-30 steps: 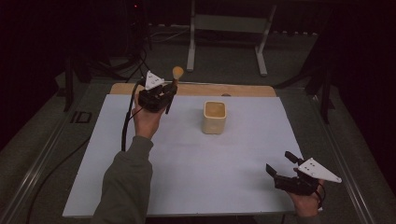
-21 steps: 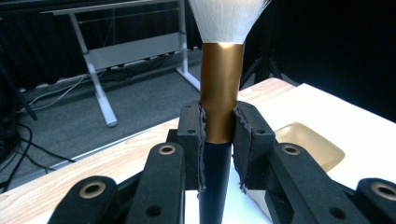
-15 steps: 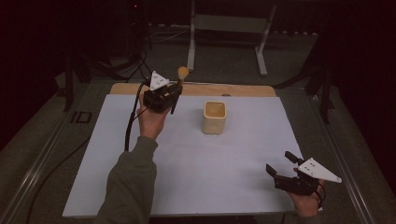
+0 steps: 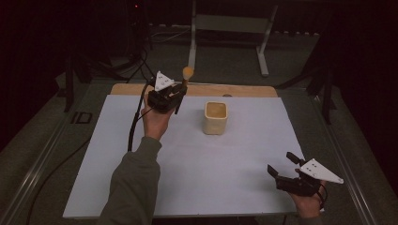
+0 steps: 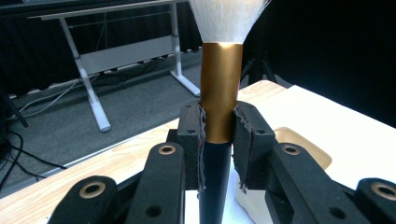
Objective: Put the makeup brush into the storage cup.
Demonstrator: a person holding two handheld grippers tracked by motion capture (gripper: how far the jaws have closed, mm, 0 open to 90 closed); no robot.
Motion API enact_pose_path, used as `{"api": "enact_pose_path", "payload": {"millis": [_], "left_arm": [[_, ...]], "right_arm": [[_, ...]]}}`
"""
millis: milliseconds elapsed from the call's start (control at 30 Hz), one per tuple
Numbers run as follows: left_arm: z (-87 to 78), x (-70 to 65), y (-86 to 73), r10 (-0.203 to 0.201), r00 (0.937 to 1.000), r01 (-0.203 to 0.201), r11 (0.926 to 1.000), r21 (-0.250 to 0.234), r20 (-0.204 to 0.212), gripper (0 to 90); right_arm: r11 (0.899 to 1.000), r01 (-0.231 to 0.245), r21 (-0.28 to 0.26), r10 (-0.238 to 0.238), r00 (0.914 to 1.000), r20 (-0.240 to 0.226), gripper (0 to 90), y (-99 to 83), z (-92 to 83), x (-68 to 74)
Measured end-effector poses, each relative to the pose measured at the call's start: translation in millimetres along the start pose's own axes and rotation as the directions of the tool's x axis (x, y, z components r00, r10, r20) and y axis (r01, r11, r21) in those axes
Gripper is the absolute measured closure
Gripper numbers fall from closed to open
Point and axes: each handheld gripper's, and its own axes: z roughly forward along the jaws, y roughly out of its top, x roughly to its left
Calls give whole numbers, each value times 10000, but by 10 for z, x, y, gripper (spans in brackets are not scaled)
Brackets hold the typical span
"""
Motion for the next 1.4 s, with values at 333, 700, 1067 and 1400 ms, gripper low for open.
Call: {"api": "enact_pose_path", "payload": {"millis": [333,700,1067,1400], "left_arm": [[48,-43,31,63,10000,-63,10000,-58,57,748],[98,-98,71,112,9998,-110,9998,-152,137,748],[151,-150,109,127,9997,-122,9997,-230,225,748],[220,-197,146,122,9993,-114,9996,-247,342,748]], "right_arm": [[10000,-12,-17,12,10000,-5,109,1,-5,-2],[10000,-6,-53,5,10000,-15,109,2,-9,-5],[9999,-68,-75,68,10000,-4,109,2,-16,-7],[9999,-83,-83,83,10000,-12,109,0,-17,-14]]}}
